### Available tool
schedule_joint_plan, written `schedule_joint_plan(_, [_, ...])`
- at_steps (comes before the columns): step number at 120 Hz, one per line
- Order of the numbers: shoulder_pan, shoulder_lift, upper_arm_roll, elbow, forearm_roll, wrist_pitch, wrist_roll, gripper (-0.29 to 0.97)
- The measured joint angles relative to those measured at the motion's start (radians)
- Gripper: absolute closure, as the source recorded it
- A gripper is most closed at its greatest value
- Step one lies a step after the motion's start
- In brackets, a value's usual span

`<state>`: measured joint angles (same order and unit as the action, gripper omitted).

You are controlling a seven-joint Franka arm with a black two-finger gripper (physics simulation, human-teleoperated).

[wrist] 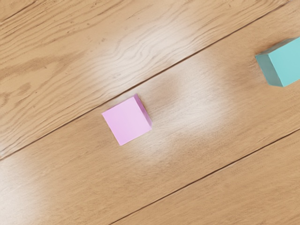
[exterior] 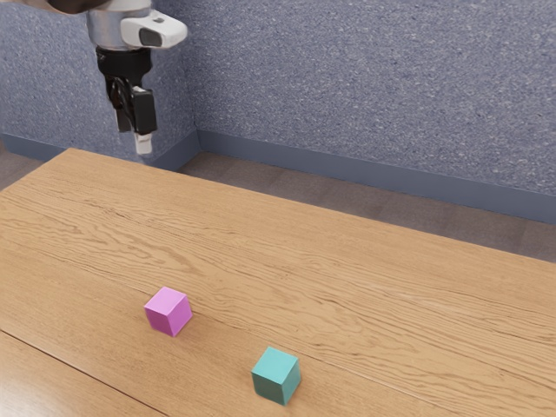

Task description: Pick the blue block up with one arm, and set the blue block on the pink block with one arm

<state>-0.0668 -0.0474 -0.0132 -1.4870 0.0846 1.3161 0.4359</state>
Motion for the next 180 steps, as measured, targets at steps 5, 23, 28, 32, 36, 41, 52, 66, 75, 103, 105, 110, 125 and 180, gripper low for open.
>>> schedule_joint_plan(5, [0.011,0.001,0.0,0.0,0.0,0.013,0.016,0.0])
schedule_joint_plan(23, [0.052,-0.049,-0.053,-0.03,-0.015,0.043,0.062,0.0])
schedule_joint_plan(28, [0.043,-0.086,-0.094,-0.063,-0.023,0.047,0.068,0.0])
schedule_joint_plan(32, [0.026,-0.1,-0.139,-0.081,-0.028,0.047,0.073,0.0])
schedule_joint_plan(36, [0.008,-0.095,-0.185,-0.09,-0.034,0.041,0.083,0.0])
schedule_joint_plan(41, [-0.009,-0.082,-0.226,-0.1,-0.04,0.035,0.104,0.0])
schedule_joint_plan(52, [-0.016,-0.059,-0.262,-0.158,-0.062,0.044,0.176,0.0])
schedule_joint_plan(66, [-0.012,-0.051,-0.287,-0.298,-0.085,0.139,0.275,0.0])
schedule_joint_plan(75, [-0.039,-0.047,-0.316,-0.396,-0.103,0.247,0.334,0.0])
schedule_joint_plan(103, [-0.045,-0.071,-0.35,-0.56,-0.175,0.497,0.511,0.0])
schedule_joint_plan(105, [-0.045,-0.076,-0.35,-0.574,-0.179,0.51,0.522,0.0])
schedule_joint_plan(110, [-0.048,-0.086,-0.351,-0.608,-0.188,0.537,0.549,0.0])
schedule_joint_plan(125, [-0.051,-0.088,-0.352,-0.664,-0.204,0.605,0.617,0.0])
schedule_joint_plan(180, [-0.05,-0.172,-0.352,-0.878,-0.264,0.8,0.777,0.0])
